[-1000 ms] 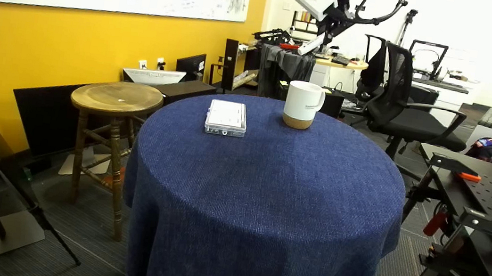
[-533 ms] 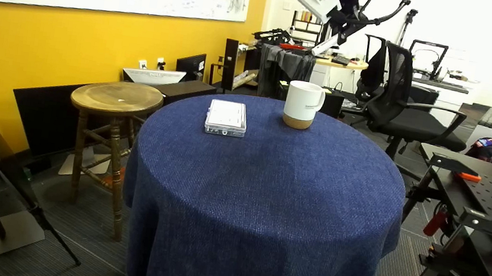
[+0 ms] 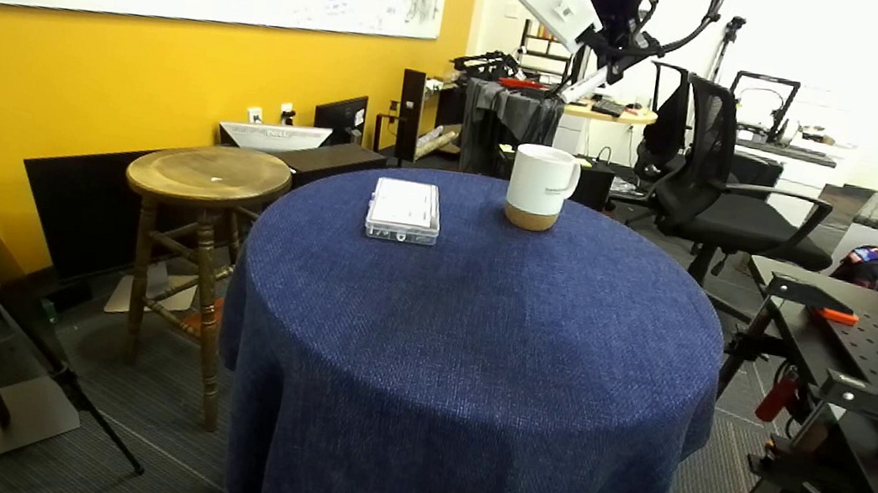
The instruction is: Pick the marker and put it in the cup
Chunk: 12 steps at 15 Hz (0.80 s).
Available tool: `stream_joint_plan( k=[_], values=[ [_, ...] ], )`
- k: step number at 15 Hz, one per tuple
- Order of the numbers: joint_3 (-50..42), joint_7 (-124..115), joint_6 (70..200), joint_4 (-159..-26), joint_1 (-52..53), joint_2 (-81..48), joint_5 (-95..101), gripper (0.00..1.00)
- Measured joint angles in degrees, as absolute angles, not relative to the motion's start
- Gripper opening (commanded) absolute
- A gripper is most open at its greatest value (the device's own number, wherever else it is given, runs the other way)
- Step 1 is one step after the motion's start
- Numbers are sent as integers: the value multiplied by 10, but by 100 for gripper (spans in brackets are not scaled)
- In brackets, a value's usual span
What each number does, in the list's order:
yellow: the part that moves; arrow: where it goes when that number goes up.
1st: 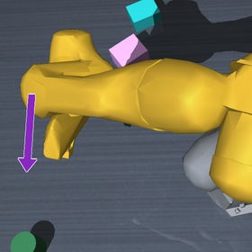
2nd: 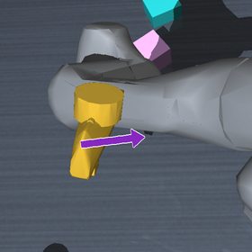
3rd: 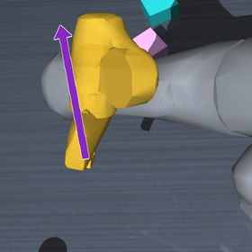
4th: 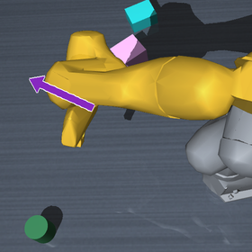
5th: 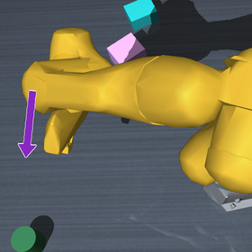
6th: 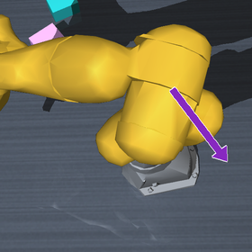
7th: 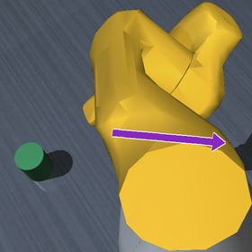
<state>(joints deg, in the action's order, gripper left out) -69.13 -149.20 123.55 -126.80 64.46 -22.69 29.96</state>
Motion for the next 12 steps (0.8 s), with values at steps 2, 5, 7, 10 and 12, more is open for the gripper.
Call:
stream_joint_plan(
  k=[2, 5, 7, 10, 12],
  values=[
    [-683, -1489, 1236, -1263, 635, -235, 300, 5],
    [-635, -1487, 1236, -1247, 592, -240, 318, 5],
    [-577, -1486, 1236, -1230, 538, -239, 336, 5],
    [-479, -1469, 1230, -1201, 439, -239, 353, 5],
    [-415, -1463, 1209, -1181, 373, -238, 363, 5]
  ],
)
